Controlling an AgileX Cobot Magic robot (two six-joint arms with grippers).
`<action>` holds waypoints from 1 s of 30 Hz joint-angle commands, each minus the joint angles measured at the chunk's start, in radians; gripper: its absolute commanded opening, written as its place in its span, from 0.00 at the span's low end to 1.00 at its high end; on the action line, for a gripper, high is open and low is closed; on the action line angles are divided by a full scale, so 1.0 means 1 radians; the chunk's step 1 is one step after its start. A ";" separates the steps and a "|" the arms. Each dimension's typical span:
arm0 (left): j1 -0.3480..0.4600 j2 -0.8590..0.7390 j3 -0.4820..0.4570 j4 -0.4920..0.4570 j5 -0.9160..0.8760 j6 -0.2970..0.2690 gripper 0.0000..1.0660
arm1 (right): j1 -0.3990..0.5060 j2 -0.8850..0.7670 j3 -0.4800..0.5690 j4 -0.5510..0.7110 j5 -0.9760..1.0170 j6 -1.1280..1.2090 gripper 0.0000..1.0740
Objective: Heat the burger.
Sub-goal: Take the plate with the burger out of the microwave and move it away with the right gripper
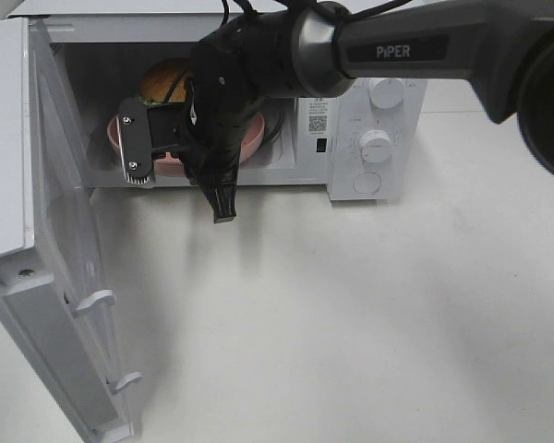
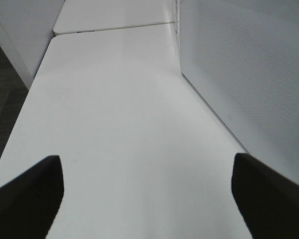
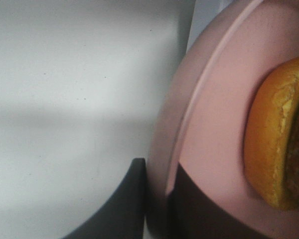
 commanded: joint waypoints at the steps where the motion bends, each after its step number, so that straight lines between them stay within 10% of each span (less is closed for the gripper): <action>1: 0.003 -0.021 0.004 0.001 -0.008 -0.007 0.79 | 0.001 -0.062 0.058 -0.018 -0.110 -0.022 0.00; 30: 0.003 -0.021 0.004 0.001 -0.008 -0.007 0.79 | 0.036 -0.493 0.755 -0.096 -0.453 -0.030 0.00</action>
